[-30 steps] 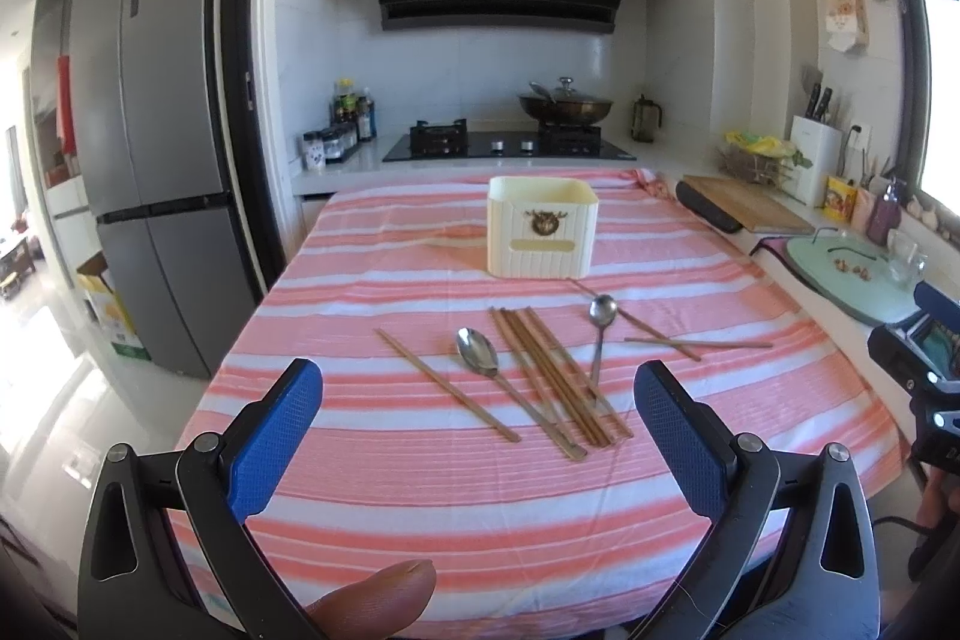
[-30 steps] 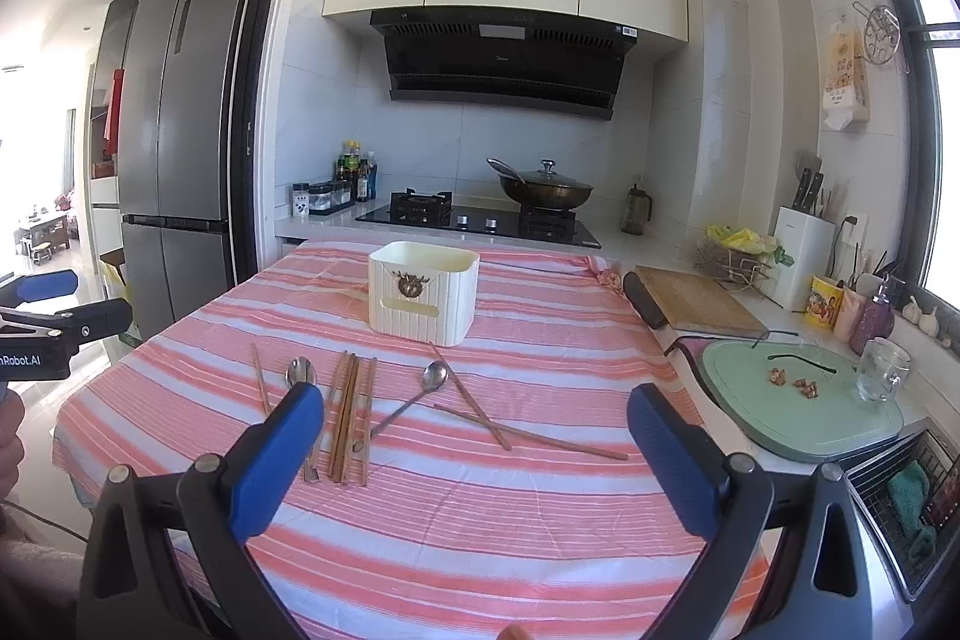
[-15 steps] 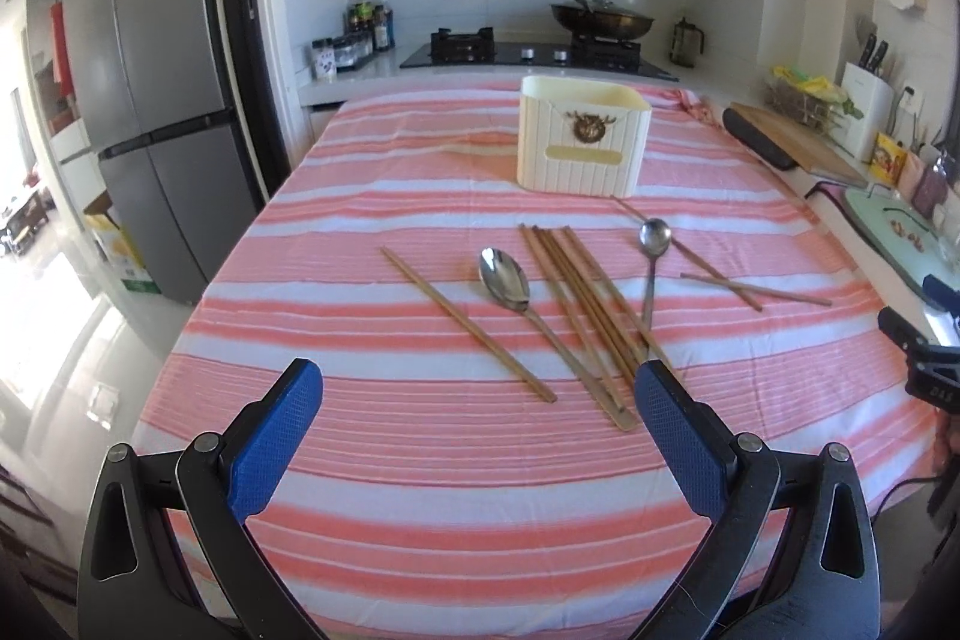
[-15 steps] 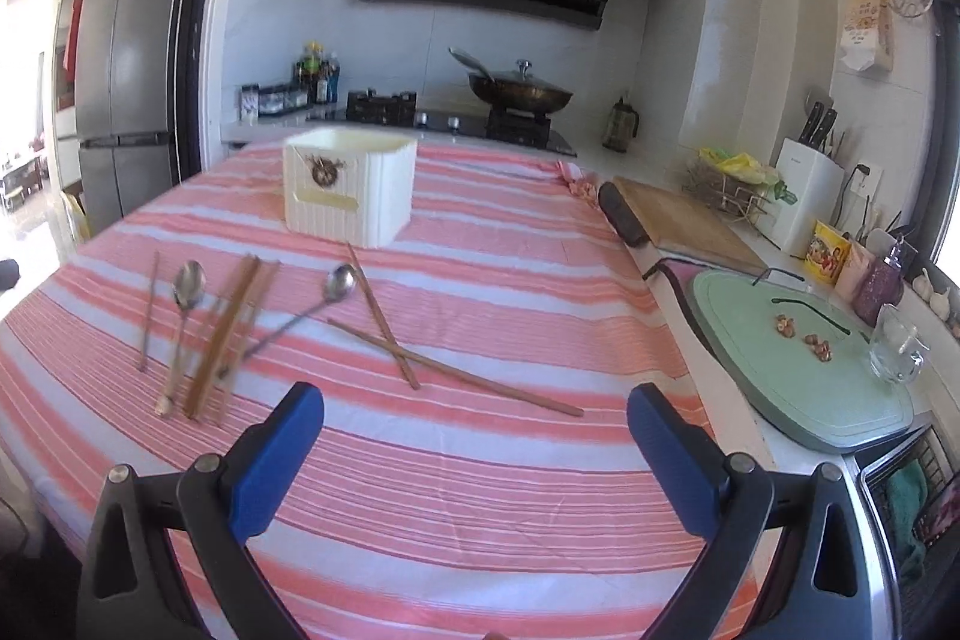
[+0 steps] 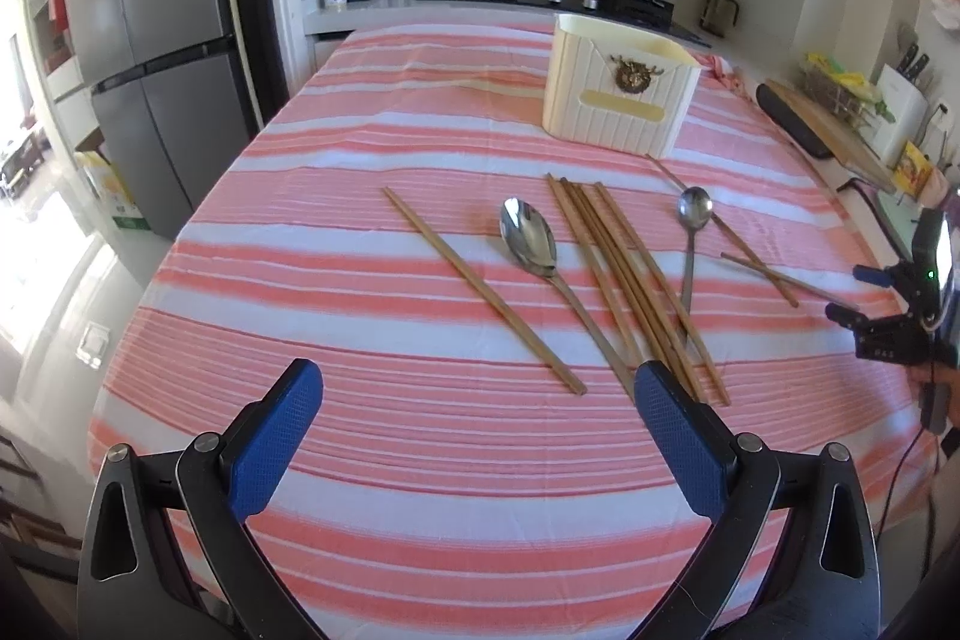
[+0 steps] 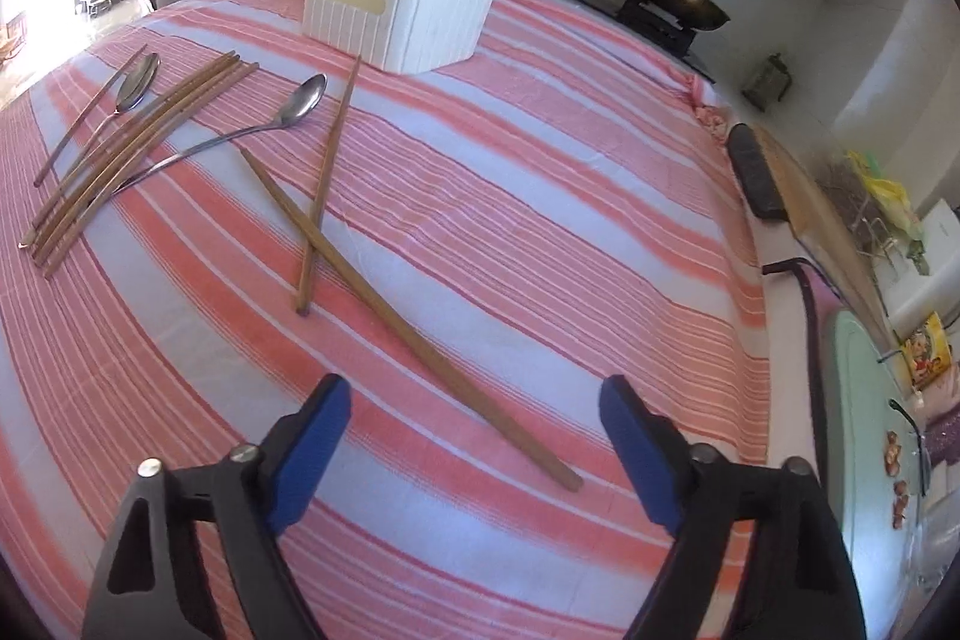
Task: Organize utensils
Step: 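Move the right tool to one loose wooden chopstick while the left tool approaches another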
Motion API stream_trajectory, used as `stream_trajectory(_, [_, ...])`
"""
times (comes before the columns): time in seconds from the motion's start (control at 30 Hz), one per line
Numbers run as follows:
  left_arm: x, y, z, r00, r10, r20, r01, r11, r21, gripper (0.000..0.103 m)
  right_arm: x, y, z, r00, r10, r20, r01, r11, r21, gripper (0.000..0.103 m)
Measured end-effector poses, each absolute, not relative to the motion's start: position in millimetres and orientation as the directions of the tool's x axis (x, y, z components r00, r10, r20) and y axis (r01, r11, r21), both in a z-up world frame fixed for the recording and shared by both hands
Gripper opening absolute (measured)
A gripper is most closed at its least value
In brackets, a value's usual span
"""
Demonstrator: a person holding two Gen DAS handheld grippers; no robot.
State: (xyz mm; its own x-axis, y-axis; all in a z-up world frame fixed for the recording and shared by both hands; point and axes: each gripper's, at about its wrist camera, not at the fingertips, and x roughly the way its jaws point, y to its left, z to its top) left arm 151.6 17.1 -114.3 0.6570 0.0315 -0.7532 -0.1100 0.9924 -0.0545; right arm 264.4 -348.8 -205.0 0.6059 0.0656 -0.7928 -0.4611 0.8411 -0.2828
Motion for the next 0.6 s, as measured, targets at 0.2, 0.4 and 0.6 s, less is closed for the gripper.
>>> stream_trajectory(0.2, [156.6, 20.5, -119.8, 0.645, 0.058, -0.762, -0.134, 0.99, -0.038, 0.103, 291.0, -349.9, -216.3, 0.492, 0.186, -0.851, -0.498, 0.862, -0.099, 0.045])
stream_trajectory(0.4, [166.3, 24.6, -129.8, 0.629, 0.07, -0.774, -0.148, 0.988, -0.031, 0.103, 293.9, -362.9, -217.0, 0.522, 0.136, -0.842, -0.273, 0.962, -0.014, 0.028])
stream_trajectory(0.6, [181.1, 30.0, -132.4, 0.633, 0.07, -0.771, -0.168, 0.985, -0.048, 0.103, 303.8, -387.1, -214.0, 0.522, 0.124, -0.844, 0.033, 0.986, 0.165, 0.022])
